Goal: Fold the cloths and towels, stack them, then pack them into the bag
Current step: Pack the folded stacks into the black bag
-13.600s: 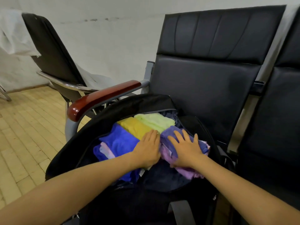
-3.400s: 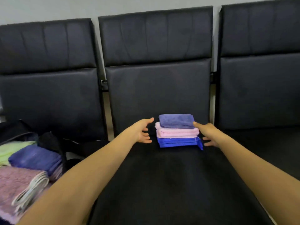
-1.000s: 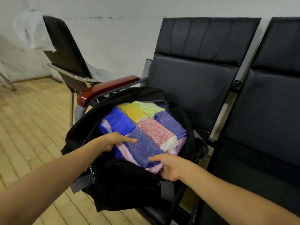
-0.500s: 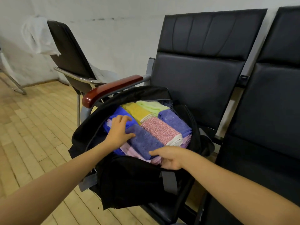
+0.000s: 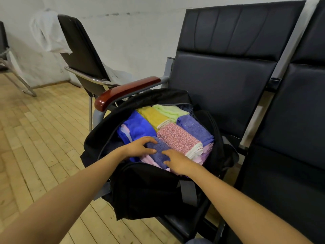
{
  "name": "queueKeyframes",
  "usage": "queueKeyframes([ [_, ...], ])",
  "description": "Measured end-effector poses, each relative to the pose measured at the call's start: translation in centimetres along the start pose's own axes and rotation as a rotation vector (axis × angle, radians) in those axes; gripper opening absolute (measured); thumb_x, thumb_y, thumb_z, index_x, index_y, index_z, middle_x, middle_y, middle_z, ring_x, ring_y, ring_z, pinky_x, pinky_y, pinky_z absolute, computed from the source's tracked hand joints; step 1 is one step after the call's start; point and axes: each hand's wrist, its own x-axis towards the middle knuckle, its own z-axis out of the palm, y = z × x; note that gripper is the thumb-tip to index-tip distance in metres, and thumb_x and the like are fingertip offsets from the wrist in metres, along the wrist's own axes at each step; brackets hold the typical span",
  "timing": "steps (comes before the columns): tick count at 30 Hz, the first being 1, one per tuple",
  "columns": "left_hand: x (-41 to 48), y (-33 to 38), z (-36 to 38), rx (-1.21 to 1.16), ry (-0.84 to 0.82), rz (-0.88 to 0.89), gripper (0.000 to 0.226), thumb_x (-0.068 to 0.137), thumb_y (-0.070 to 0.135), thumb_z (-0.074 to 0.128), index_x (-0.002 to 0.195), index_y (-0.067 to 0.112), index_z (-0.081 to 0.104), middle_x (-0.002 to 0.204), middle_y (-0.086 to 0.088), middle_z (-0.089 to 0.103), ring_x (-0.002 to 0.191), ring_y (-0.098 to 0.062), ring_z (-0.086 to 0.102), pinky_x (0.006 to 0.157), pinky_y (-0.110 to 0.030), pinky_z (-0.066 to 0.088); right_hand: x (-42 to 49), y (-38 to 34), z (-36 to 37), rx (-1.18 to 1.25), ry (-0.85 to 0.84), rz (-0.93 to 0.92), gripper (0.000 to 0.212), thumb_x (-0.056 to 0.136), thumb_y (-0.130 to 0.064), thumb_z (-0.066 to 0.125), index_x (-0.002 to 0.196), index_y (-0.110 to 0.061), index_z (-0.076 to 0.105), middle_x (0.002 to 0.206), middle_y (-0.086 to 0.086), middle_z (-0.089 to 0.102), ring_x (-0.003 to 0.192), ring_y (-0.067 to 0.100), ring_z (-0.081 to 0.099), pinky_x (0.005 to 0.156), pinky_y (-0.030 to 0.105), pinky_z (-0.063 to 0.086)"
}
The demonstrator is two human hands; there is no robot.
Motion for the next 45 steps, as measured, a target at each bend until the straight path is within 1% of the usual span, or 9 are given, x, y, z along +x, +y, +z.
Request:
queueKeyframes([
  [3,-0.4,0.9,-0.5,-0.170,0.098,-0.001,0.027,0.088,0.005,0.064,0.115,0.011,0.064,0.124,-0.004,0.059,0.116,-0.019,0.056,0.092,-0.021,0.048,0.6,0.5,0.0,-0.047,0.002,-0.014,0.047,0.098,-0.018,0.048,0.142,-0.008,0.039,0.147,0.014,0.037,0.133,0.031,0.038,0.109,0.037,0.031],
  [7,-1.2,1.2,-4.8,0.172,0.756,0.072,0.021,0.087,0.001,0.061,0.105,0.009,0.067,0.118,-0.010,0.061,0.111,-0.024,0.056,0.096,-0.029,0.042,1.9,-0.4,-2.3,0.078,0.197,-0.078,0.035,0.095,-0.031,0.054,0.126,-0.016,0.057,0.132,0.010,0.054,0.122,0.029,0.048,0.102,0.042,0.041],
  [12,-1.7,0.0,-9.3,0.605,1.022,0.079,0.035,0.083,-0.001,0.059,0.117,0.006,0.061,0.123,-0.014,0.052,0.118,-0.031,0.044,0.102,-0.038,0.036,4.7,-3.1,-2.8,-0.118,0.097,-0.185,0.070,0.092,-0.056,0.047,0.151,-0.035,0.014,0.161,0.000,-0.003,0.146,0.026,-0.013,0.116,0.056,0.003],
  [17,0.0,-0.3,-10.8,0.574,0.798,-0.082,0.049,0.090,0.030,0.062,0.133,0.010,0.048,0.127,-0.013,0.054,0.116,-0.031,0.053,0.087,-0.041,0.044,8.6,-4.6,-0.8,-0.150,-0.011,-0.137,0.085,0.089,-0.065,0.045,0.150,-0.041,-0.009,0.158,-0.003,-0.024,0.143,0.028,-0.027,0.108,0.067,-0.007],
  [23,1.2,0.6,-13.3,0.664,0.887,-0.004,0.032,0.100,0.031,0.043,0.115,0.009,0.062,0.112,-0.015,0.063,0.103,-0.035,0.060,0.076,-0.039,0.042,10.9,-4.4,1.7,-0.204,-0.030,-0.067,0.081,0.088,-0.071,0.037,0.151,-0.040,-0.004,0.157,-0.005,-0.026,0.141,0.029,-0.030,0.104,0.070,-0.015],
  [28,1.0,5.2,-16.4,0.313,0.891,0.017,0.036,0.100,0.033,0.043,0.108,0.006,0.065,0.108,-0.017,0.065,0.102,-0.035,0.058,0.085,-0.035,0.041,11.4,-4.5,1.6,-0.213,-0.060,-0.024,0.081,0.088,-0.071,0.036,0.151,-0.040,-0.005,0.157,-0.006,-0.025,0.141,0.028,-0.030,0.104,0.070,-0.015],
  [32,0.0,6.8,-15.0,-0.218,0.560,-0.055,0.016,0.093,0.028,0.058,0.091,0.016,0.069,0.099,-0.010,0.070,0.088,-0.024,0.065,0.082,-0.034,0.051,11.1,-4.2,1.8,-0.200,-0.031,-0.052,0.080,0.089,-0.070,0.035,0.151,-0.038,-0.002,0.158,-0.004,-0.022,0.143,0.028,-0.027,0.105,0.069,-0.014],
  [39,-0.6,0.9,-10.4,0.274,0.155,-0.293,0.041,0.096,0.035,0.053,0.132,0.016,0.056,0.136,-0.007,0.053,0.124,-0.021,0.048,0.107,-0.032,0.032,7.4,-2.1,-0.3,-0.206,-0.102,-0.256,0.079,0.091,-0.064,0.041,0.152,-0.037,-0.002,0.160,-0.004,-0.013,0.147,0.021,-0.015,0.117,0.055,-0.004],
  [45,-1.1,1.5,-8.6,0.496,0.352,-0.272,0.046,0.094,0.039,0.056,0.132,0.013,0.054,0.136,-0.013,0.052,0.125,-0.029,0.046,0.105,-0.037,0.036,1.7,0.9,-3.8,0.051,-0.056,-0.213,0.059,0.095,-0.051,0.045,0.148,-0.028,0.032,0.155,-0.001,0.030,0.140,0.021,0.032,0.114,0.034,0.026],
])
